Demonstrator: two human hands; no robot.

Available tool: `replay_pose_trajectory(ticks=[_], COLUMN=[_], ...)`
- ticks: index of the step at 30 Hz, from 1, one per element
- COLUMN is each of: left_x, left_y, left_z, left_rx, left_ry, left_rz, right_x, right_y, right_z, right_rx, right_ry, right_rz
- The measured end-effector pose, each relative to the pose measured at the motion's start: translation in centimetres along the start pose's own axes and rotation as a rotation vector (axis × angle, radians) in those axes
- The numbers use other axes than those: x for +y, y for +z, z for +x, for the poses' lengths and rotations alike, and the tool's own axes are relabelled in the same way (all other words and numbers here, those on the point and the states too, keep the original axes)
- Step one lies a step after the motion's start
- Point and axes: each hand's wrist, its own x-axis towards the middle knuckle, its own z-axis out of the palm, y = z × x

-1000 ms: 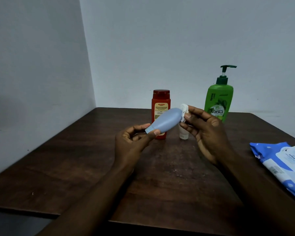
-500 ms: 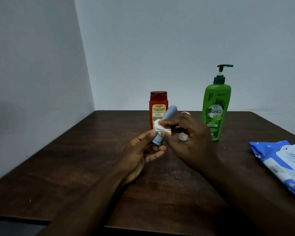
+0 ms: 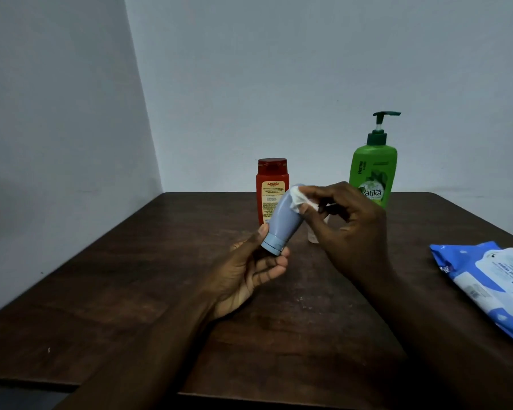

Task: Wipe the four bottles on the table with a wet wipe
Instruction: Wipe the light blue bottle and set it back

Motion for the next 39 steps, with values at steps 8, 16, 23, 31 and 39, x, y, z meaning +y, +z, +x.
replay_pose_trajectory(ticks=[8,16,23,31,39], left_x=[0.1,-0.1,-0.3,-0.1,-0.1], left_y=[0.0,-0.5,-0.3,-0.8,-0.6], left_z=[-0.1,0.3,0.5,0.6,0.6], left_rx=[-0.034,-0.011,0.034,-0.021,-0.047], left_ry=[-0.030,0.066,0.117,0.058,0.018], left_rz=[-0.038,-0.120,-0.124,-0.052,-0.042], right_x=[0.6,-1.4,-1.3,-1.0,-0.2], right_y=[-0.4,1.1,1.6,0.7,0.0], right_z=[0.2,-1.3,-1.7,-0.8,-0.1], right_rx=[0.064,-0.196,-0.302,-0.068,0.029], right_ry=[0.165,-0.095,-0.198,-0.018,0.061], right_rz=[0.089,0.054,-0.034,-0.004,0.049])
